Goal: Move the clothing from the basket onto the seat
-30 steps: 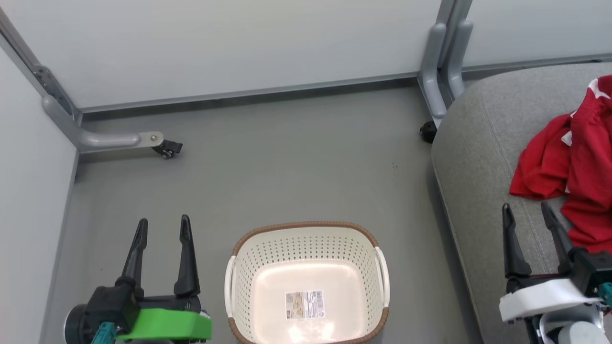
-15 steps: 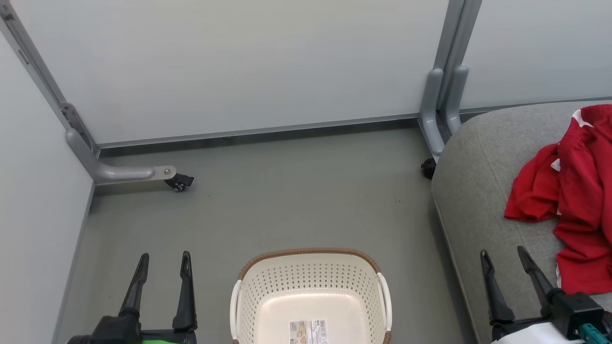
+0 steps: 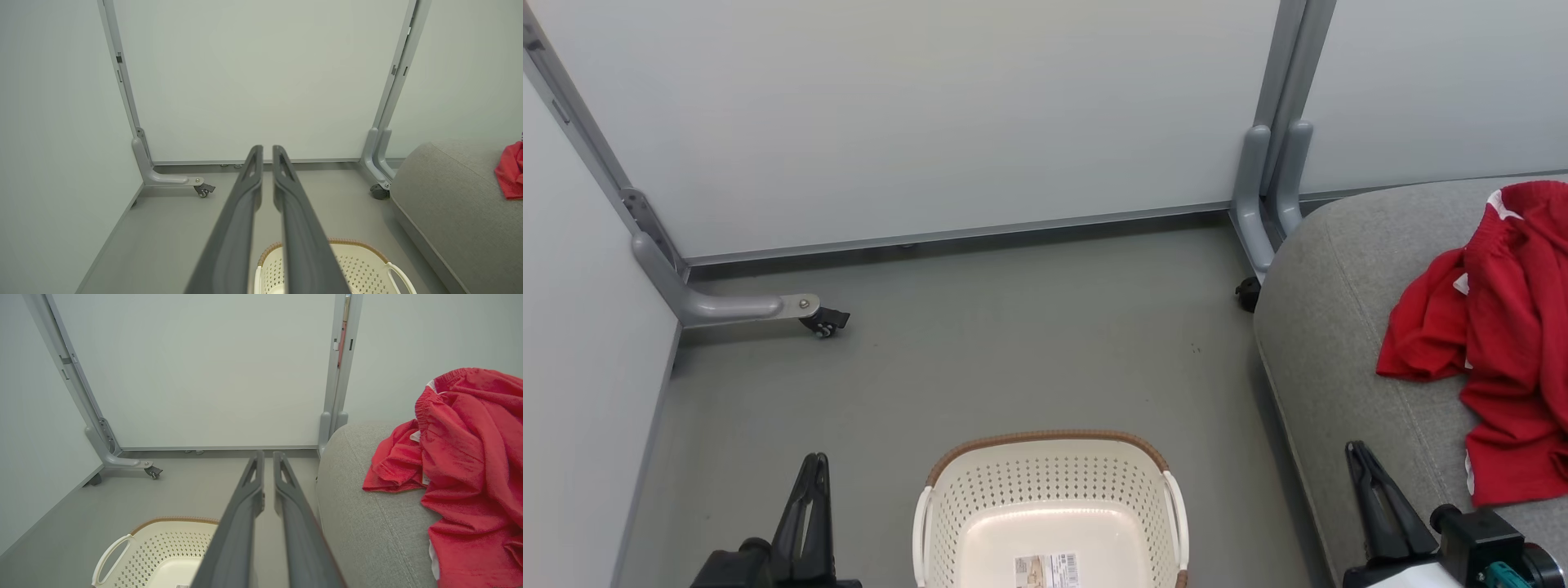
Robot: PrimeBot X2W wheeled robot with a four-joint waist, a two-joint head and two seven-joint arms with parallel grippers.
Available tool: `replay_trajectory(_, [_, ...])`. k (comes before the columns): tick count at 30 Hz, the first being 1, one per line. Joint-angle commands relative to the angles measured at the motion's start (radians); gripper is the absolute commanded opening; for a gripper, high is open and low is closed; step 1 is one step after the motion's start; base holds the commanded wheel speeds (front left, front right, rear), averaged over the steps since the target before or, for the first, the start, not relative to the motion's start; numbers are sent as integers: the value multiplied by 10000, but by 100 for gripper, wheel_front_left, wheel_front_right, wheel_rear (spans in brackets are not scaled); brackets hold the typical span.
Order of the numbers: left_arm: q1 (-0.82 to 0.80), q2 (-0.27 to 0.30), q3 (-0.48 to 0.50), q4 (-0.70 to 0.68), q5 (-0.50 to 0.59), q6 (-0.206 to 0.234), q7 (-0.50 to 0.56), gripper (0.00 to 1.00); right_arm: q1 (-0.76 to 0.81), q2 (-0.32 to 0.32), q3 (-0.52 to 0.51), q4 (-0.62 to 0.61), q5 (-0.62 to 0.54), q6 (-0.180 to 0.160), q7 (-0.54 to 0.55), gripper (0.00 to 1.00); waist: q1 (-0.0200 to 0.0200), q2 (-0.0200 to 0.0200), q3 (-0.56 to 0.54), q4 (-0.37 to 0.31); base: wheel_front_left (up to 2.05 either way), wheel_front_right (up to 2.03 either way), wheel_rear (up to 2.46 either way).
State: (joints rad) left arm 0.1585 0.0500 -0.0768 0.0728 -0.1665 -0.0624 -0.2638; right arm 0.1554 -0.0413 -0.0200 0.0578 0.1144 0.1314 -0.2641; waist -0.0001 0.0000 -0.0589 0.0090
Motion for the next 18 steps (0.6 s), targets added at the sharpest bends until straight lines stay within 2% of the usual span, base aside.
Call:
replay_trajectory(1, [-11,1,5,16,-133,-7,20,0,-7,0,11,15,139,0,17,0,1,0,4,0,0,0,0])
replay_trajectory(18, [-625,148,248,400,-3460,-156,706,0,-605,-197,21,404,3616,-2,672,0,1,0,87,-13,0,0,0])
